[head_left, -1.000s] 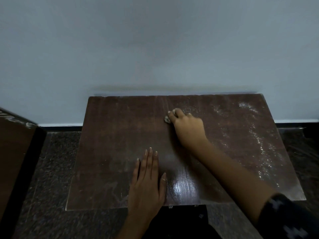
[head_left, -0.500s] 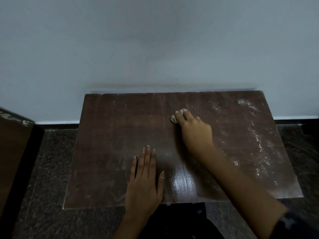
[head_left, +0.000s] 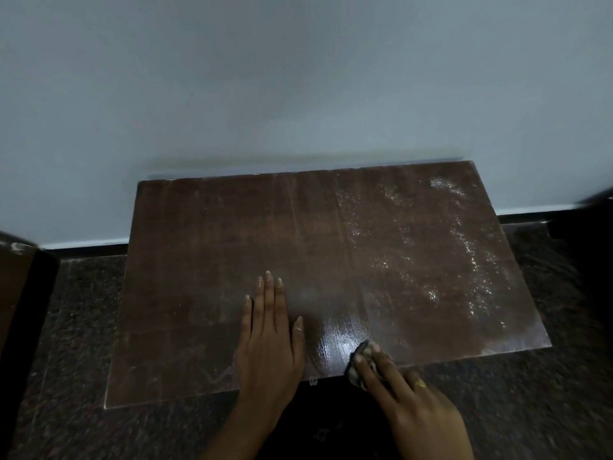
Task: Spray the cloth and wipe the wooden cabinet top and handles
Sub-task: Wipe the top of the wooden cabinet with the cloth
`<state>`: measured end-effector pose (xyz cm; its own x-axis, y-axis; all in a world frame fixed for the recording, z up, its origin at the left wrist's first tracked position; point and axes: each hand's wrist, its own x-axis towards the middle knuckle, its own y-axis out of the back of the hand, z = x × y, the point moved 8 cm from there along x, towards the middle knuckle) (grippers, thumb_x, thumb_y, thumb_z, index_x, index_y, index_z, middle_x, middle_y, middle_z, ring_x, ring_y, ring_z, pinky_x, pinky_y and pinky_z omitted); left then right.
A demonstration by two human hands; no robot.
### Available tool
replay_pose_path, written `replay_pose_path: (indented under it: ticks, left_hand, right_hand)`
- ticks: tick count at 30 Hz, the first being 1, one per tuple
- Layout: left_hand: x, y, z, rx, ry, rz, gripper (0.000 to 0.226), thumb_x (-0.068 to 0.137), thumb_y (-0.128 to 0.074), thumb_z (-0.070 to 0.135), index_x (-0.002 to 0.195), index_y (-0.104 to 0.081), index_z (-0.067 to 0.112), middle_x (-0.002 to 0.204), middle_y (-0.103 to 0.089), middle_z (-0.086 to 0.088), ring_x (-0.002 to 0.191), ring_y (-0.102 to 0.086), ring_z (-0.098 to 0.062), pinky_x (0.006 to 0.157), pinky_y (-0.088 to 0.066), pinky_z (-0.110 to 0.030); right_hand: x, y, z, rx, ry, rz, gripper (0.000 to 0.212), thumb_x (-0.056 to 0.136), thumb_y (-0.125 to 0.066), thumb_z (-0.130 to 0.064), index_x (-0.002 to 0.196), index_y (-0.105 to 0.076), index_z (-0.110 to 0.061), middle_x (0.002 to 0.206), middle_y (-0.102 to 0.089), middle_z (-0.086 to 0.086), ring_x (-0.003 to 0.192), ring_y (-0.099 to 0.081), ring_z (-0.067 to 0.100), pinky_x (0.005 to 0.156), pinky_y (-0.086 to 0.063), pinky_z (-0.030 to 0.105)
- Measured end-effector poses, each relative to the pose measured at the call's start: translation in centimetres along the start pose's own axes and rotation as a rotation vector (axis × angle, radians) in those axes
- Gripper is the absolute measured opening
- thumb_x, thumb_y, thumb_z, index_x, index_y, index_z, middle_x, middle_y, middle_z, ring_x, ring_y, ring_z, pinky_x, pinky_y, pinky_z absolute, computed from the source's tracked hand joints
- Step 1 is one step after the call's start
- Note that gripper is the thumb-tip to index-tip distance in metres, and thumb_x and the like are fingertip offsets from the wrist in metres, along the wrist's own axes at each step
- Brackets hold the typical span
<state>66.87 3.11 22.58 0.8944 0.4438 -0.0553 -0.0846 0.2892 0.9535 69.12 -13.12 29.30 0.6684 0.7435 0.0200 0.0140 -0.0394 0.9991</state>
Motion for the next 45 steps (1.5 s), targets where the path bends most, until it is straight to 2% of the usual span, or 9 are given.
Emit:
replay_pose_path:
  ticks: [8,12,15,22,33,35,38,42,45]
  left_hand:
    - [0.3,-0.6,0.3,0.026,-0.003,-0.042,0.062,0.096,-0.023,0.040,0.149,-0.018,0.007,0.158,-0.017,-0.009,0.147,-0.008,-0.017,0.119,-0.005,-0.038]
    - [0.4,-0.6,0.4,0.010,-0.003,-0.055,0.064,0.094,-0.027,0.042,0.147,-0.024,0.006,0.157,-0.022,-0.010,0.146,-0.013,-0.016,0.119,-0.006,-0.038]
    - [0.4,-0.4,0.4,-0.009,-0.016,-0.043,0.065,0.092,-0.032,0.043,0.146,-0.028,0.006,0.156,-0.025,-0.010,0.146,-0.016,-0.017,0.119,-0.010,-0.040]
    - [0.5,0.0,0.6,-0.041,-0.019,-0.059,0.067,0.096,-0.018,0.050,0.147,-0.026,0.007,0.157,-0.023,-0.008,0.146,-0.016,-0.018,0.117,-0.013,-0.039]
    - [0.4,-0.1,0.4,-0.052,-0.017,-0.049,0.065,0.093,-0.032,0.043,0.149,-0.020,0.012,0.158,-0.020,-0.003,0.146,-0.014,-0.016,0.119,-0.009,-0.034]
    - [0.4,-0.2,0.4,-0.052,-0.017,-0.048,0.065,0.093,-0.033,0.043,0.149,-0.021,0.012,0.158,-0.019,-0.003,0.146,-0.014,-0.015,0.119,-0.008,-0.034]
    - [0.4,-0.4,0.4,-0.042,-0.018,-0.049,0.065,0.093,-0.033,0.042,0.149,-0.021,0.011,0.158,-0.020,-0.004,0.147,-0.012,-0.015,0.119,-0.008,-0.035]
    - [0.4,-0.5,0.4,-0.033,-0.025,-0.052,0.065,0.095,-0.025,0.048,0.148,-0.022,0.010,0.158,-0.021,-0.006,0.147,-0.011,-0.015,0.119,-0.007,-0.035]
    - [0.2,-0.6,0.9,0.016,-0.079,-0.078,0.069,0.095,-0.021,0.054,0.149,-0.020,0.011,0.158,-0.019,-0.005,0.147,-0.011,-0.015,0.119,-0.007,-0.037]
  right_hand:
    - [6.3,0.1,2.6,-0.050,-0.029,-0.027,0.049,0.071,-0.036,-0.016,0.102,-0.074,-0.020,0.106,-0.074,0.002,0.054,-0.066,0.020,0.038,-0.045,0.019]
    - [12.3,-0.8,4.1,-0.063,-0.090,-0.150,0.044,0.079,-0.065,-0.016,0.122,-0.061,-0.021,0.129,-0.061,0.002,0.078,-0.069,0.022,0.047,-0.049,0.024]
    - [17.2,-1.7,4.9,-0.058,-0.070,-0.136,0.046,0.096,-0.042,-0.018,0.141,-0.032,-0.021,0.148,-0.035,0.002,0.105,-0.059,0.027,0.062,-0.044,0.028]
    - [26.5,-1.8,7.6,-0.053,-0.090,-0.114,0.040,0.096,-0.041,-0.011,0.136,-0.039,-0.013,0.134,-0.044,0.011,0.102,-0.058,0.033,0.059,-0.032,0.031]
    - [19.2,-1.5,7.7,0.005,-0.124,-0.120,0.045,0.097,-0.032,-0.019,0.143,-0.029,-0.021,0.151,-0.031,0.004,0.109,-0.057,0.029,0.069,-0.050,0.031]
    - [16.0,-1.8,7.3,0.018,-0.126,-0.148,0.048,0.096,-0.036,-0.017,0.143,-0.029,-0.022,0.153,-0.029,0.003,0.106,-0.059,0.027,0.067,-0.051,0.030]
    - [11.4,-0.8,6.3,0.025,-0.115,-0.099,0.047,0.078,-0.064,-0.010,0.124,-0.060,-0.018,0.132,-0.059,0.006,0.073,-0.068,0.026,0.044,-0.051,0.028]
    - [5.9,-0.2,4.8,-0.022,-0.069,-0.064,0.050,0.068,-0.038,-0.014,0.101,-0.075,-0.020,0.109,-0.073,0.004,0.052,-0.065,0.017,0.035,-0.044,0.019]
    - [2.3,-0.4,4.0,-0.005,-0.079,-0.022,0.048,0.069,-0.039,-0.013,0.099,-0.075,-0.022,0.106,-0.073,0.003,0.050,-0.064,0.017,0.036,-0.045,0.019]
